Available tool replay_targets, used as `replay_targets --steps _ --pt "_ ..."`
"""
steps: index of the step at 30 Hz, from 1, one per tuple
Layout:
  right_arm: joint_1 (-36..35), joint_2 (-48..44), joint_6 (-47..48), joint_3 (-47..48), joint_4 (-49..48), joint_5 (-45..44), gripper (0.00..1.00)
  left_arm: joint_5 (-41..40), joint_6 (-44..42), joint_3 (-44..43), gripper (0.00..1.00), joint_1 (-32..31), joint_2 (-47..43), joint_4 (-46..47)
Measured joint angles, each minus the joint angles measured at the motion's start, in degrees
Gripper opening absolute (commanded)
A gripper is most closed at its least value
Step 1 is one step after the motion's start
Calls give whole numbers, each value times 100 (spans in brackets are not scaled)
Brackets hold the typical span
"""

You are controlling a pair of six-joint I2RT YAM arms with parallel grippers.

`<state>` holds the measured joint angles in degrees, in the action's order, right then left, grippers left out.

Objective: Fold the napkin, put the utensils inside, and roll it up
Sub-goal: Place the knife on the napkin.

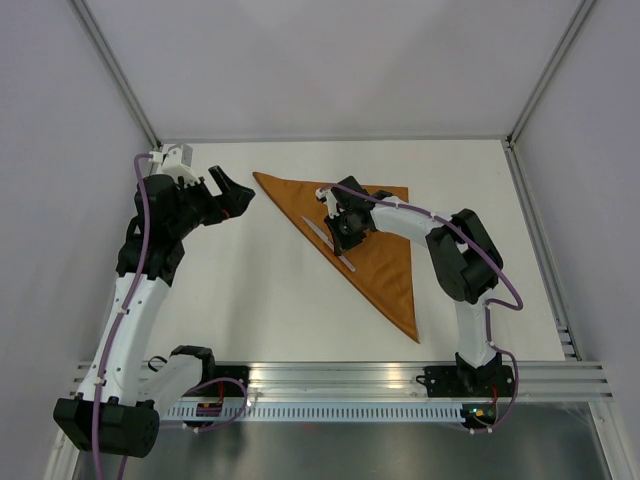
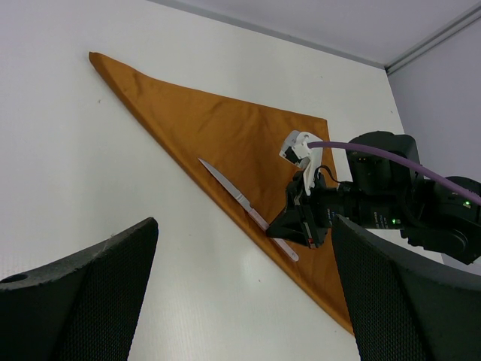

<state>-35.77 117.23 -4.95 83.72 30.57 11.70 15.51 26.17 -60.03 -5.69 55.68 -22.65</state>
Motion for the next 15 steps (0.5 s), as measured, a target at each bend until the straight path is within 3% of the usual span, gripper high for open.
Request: replay_targets --steps 15 --pt "-116 0 -2 0 0 22 1 0 0 0 100 0 0 0"
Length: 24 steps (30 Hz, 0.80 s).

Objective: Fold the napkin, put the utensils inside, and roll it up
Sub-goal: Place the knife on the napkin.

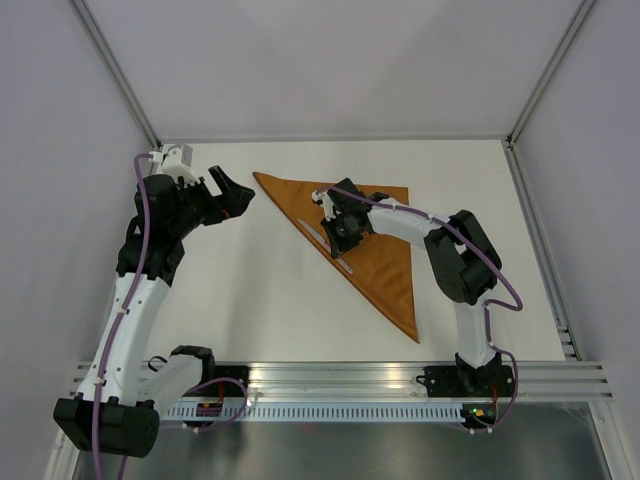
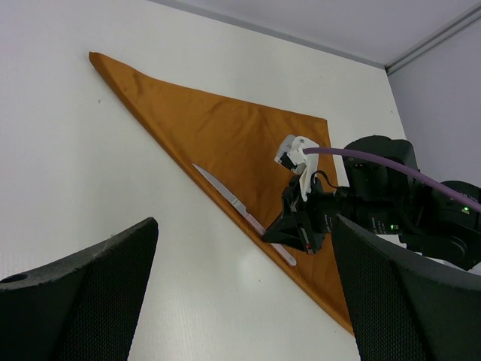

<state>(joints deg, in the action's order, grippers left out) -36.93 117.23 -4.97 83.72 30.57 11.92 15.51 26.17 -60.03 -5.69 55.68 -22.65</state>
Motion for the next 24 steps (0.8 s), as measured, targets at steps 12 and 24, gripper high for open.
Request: replay_targets --steps 12,24 --pt "-9 0 0 0 4 2 9 0 -2 0 100 0 7 0" --pt "-9 -9 24 0 96 122 43 4 -2 0 100 0 162 0"
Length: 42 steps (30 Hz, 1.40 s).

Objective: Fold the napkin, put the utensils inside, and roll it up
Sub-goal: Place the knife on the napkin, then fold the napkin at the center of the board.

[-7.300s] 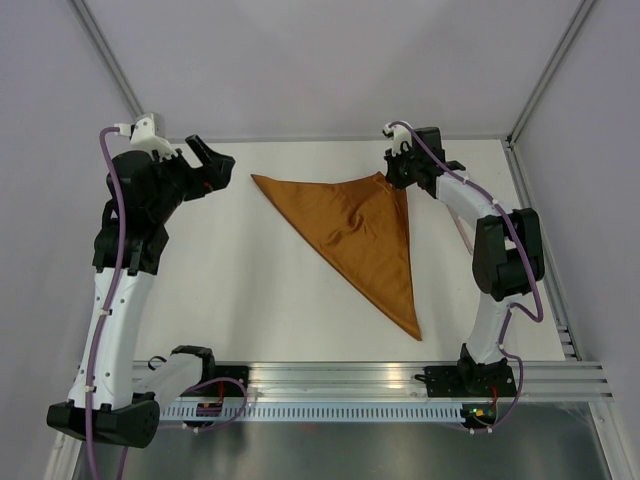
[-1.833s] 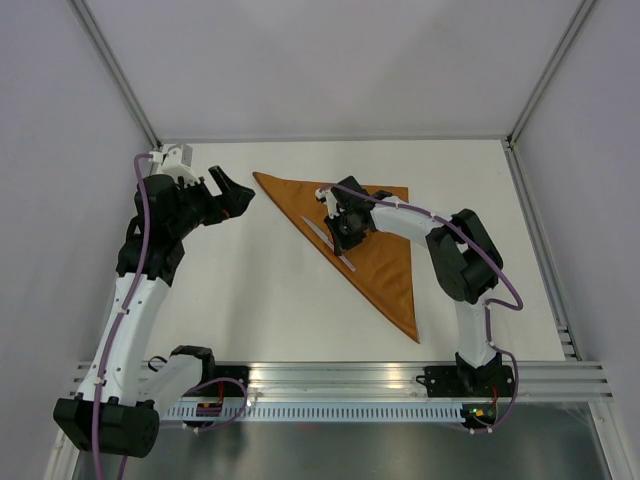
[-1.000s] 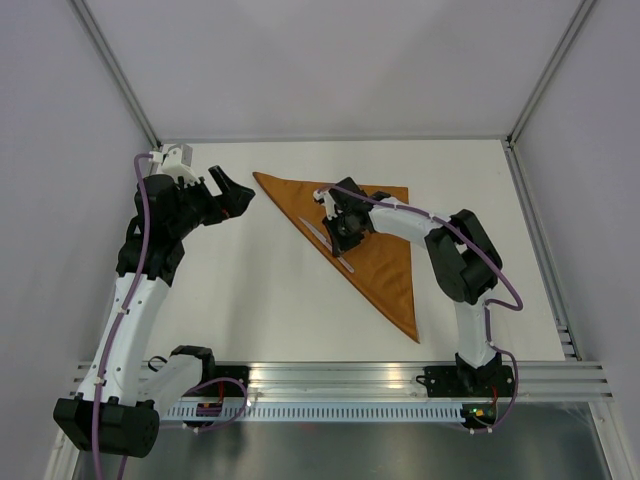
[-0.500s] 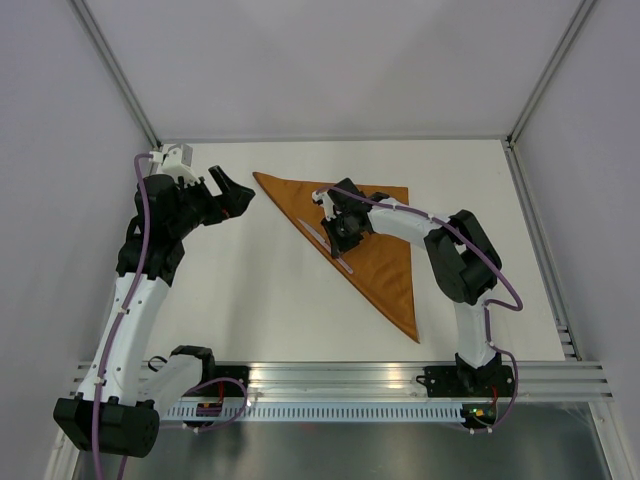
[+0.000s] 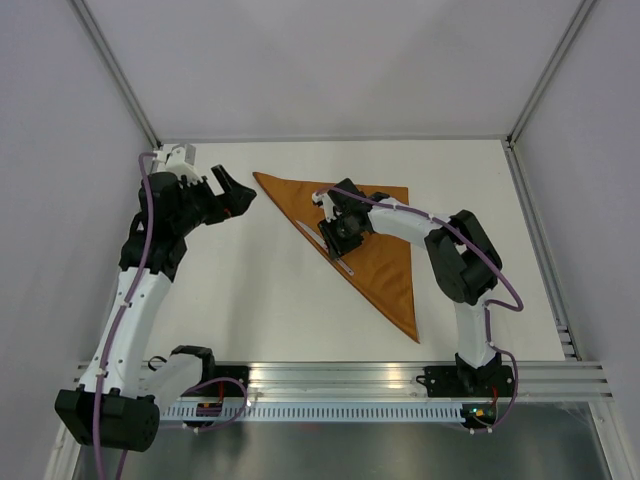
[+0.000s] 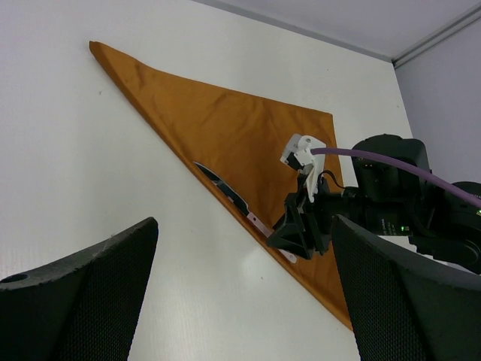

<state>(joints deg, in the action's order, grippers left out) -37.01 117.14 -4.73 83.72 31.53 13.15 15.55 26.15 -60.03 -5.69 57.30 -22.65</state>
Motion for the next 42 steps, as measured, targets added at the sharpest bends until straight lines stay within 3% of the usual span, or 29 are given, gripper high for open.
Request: replay_targets --steps 7,11,17,22,25,33,42 --pt "103 -354 61 225 358 153 47 140 -66 114 100 -339 37 275" --pt "715 -898 59 568 444 527 49 -398 -326 328 100 -1729 120 691" --pt "2573 -1805 103 282 225 887 50 -1600 -984 1154 100 -3989 310 1740" --pt "3683 -2065 240 -389 345 1161 49 -2756 -2076 2271 100 -6002 839 3407" --pt "4098 -2065 306 -586 450 1276 49 -3156 -2789 2745 100 -6795 1491 4402" --pt "4583 -2065 352 -654 446 1381 49 -3713 -4232 2778 98 -7912 3300 6301" --pt "4592 -2065 356 -656 446 1443 46 -4140 -5278 1753 91 -8697 5071 7051"
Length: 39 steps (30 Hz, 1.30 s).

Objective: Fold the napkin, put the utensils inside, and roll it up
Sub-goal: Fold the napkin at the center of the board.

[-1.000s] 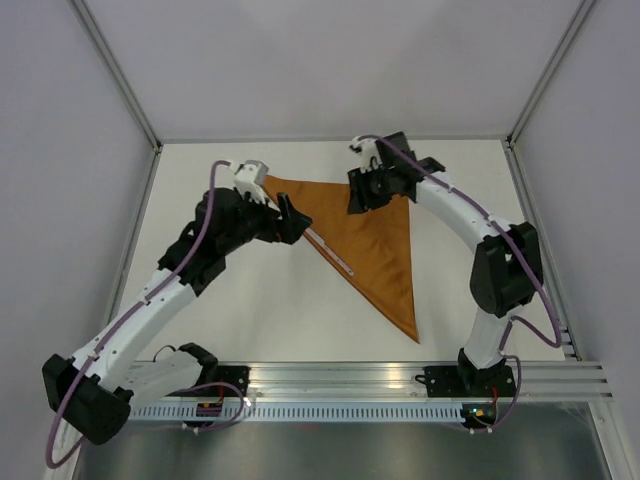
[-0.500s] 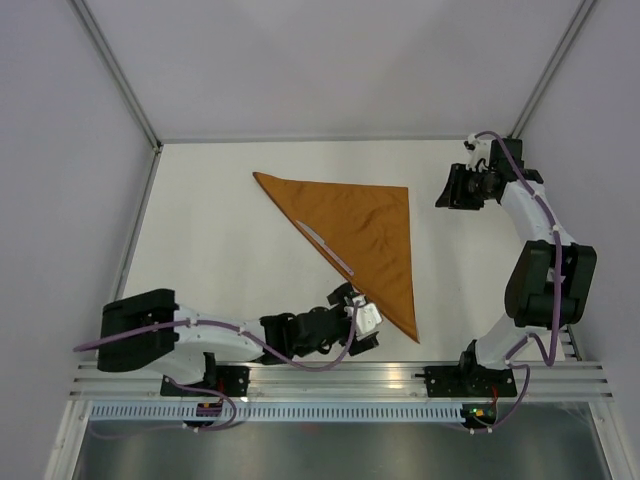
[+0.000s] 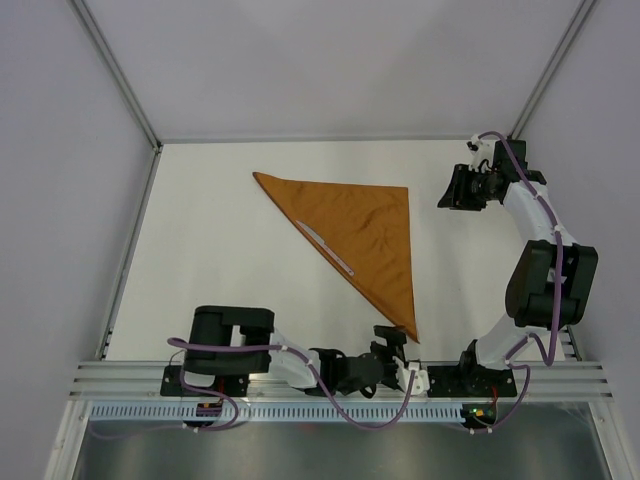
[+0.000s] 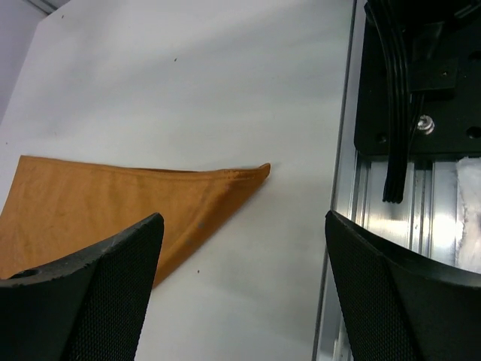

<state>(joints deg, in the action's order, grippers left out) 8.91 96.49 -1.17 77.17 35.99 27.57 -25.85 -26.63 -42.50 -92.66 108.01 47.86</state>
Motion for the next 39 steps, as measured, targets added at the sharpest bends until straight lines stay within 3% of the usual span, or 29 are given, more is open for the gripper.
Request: replay_targets --steps 6,7,11,24,26,29,32,33,34,36,39 --pt "2 0 0 0 -2 4 44 -90 -146 -461 81 7 459 68" --pt "2 0 -2 0 -2 4 44 -87 -157 -503 75 7 520 72" --pt "2 0 -2 0 -2 4 41 -83 -179 -577 66 7 726 70" --pt "2 -9 -2 -28 -26 4 34 -111 -195 -754 55 111 1139 352" --pt "2 -11 0 -66 -26 4 33 -109 -192 -754 48 151 1143 354" --pt "2 -11 0 -90 -28 4 32 -105 -192 -754 45 216 1156 326" --pt "2 -13 0 -94 -31 4 30 -101 -188 -754 34 271 1169 319" --pt "2 -13 0 -94 -33 4 30 -98 -186 -754 23 286 1176 317" --pt "2 -13 0 -94 -33 4 30 -98 -177 -754 21 295 1178 306" --pt "2 -13 0 -94 -35 4 29 -92 -179 -761 6 297 1185 278" --pt "2 -13 0 -94 -37 4 29 -79 -179 -796 2 297 1187 190"
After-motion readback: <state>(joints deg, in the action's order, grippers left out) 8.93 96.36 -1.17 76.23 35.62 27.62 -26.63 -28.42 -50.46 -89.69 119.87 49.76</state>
